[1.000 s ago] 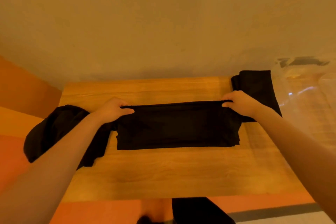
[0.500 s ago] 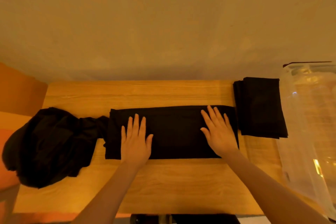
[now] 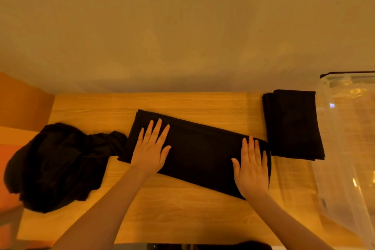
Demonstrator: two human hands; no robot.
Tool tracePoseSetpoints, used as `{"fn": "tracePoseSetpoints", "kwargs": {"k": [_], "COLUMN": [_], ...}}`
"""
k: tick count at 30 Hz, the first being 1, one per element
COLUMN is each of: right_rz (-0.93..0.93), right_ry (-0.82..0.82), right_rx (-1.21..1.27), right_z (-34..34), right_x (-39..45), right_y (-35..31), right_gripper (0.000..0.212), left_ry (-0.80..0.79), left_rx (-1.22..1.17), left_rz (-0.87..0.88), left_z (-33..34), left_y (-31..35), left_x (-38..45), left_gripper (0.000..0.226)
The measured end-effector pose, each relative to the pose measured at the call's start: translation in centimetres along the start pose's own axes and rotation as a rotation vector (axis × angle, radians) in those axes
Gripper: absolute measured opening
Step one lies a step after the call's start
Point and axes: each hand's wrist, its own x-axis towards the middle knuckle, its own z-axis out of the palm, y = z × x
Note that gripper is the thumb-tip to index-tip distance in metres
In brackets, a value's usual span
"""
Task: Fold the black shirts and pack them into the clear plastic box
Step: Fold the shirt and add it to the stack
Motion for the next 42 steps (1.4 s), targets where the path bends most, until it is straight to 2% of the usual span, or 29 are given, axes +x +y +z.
{"fn": "tracePoseSetpoints", "kwargs": {"k": [2, 5, 7, 8, 10, 12, 15, 18, 21, 24, 28, 29, 31, 33, 35, 37, 39, 42], "right_rz": [-0.054, -0.365, -0.567, -0.599, -0.525, -0.354, -0.164, -0.102, -0.223, -0.348, -0.409, -0.356, -0.126, 0.017, -0.016, -0.014, 0.038, 0.096], "right_ry": [0.067, 0.091, 0.037, 0.005, -0.019, -0.029, -0.071, -0.102, -0.032, -0.06, -0.059, -0.1, -0.221, -0.33, -0.377, -0.385, -0.391, -0.424], "right_rx": [0.017, -0.03, -0.135, -0.172, -0.178, -0.129, -0.021, 0.036, 0.035, 0.069, 0.063, 0.134, 0.391, 0.502, 0.546, 0.724, 0.934, 1.101], "right_z": [-0.1, -0.8, -0.9, -0.8, -0.4, 0.0, 1.1, 1.0, -1.0, -3.6, -5.0, -5.2, -5.8, -6.3, -6.5, -6.6, -6.7, -6.7], "right_x": [0.2, 2.5, 4.5, 5.0, 4.8, 2.8, -1.1, -2.7, 0.0, 6.4, 14.7, 16.2, 19.0, 21.2, 22.5, 23.3, 23.7, 24.2], "right_y": [-0.5, -2.0, -2.5, -2.4, -1.9, -2.2, -4.7, -6.7, -7.8, -8.9, -10.6, -11.0, -11.5, -11.9, -12.5, -13.2, -13.8, -14.3], "right_gripper": [0.064, 0.058, 0.054, 0.053, 0.053, 0.058, 0.061, 0.064, 0.061, 0.061, 0.063, 0.064, 0.065, 0.053, 0.038, 0.032, 0.035, 0.036], "left_ry": [-0.004, 0.024, 0.059, 0.083, 0.099, 0.1, 0.06, 0.089, 0.097, 0.083, 0.184, 0.176, 0.128, 0.169, 0.277, 0.322, 0.303, 0.227], "left_rx": [0.037, 0.106, 0.137, 0.132, 0.08, -0.02, -0.18, -0.18, -0.128, -0.106, -0.185, -0.23, -0.358, -0.494, -0.644, -0.793, -0.837, -0.768], "left_rz": [0.097, 0.23, 0.186, 0.123, -0.058, -0.232, -0.387, -0.327, -0.158, -0.082, -0.244, -0.282, -0.357, -0.395, -0.446, -0.555, -0.608, -0.542], "left_z": [-0.6, -1.6, -2.4, -2.7, -3.1, -2.9, -2.2, -1.6, -1.9, -2.6, -2.8, -2.6, -2.2, -2.4, -3.2, -4.3, -5.3, -6.5], "left_y": [-0.7, -1.7, -1.6, -1.3, -0.2, 1.5, 3.3, 2.8, 0.8, -0.1, 1.3, 1.6, 1.7, 1.1, 0.2, -1.1, -2.7, -4.6], "left_x": [1.8, 4.7, 5.9, 6.1, 5.8, 5.0, 4.6, 5.7, 7.8, 9.3, 8.0, 7.3, 6.4, 6.3, 7.1, 8.9, 11.1, 13.3], "left_gripper": [0.066, 0.062, 0.057, 0.058, 0.061, 0.062, 0.064, 0.064, 0.063, 0.063, 0.066, 0.066, 0.066, 0.063, 0.061, 0.059, 0.053, 0.036]}}
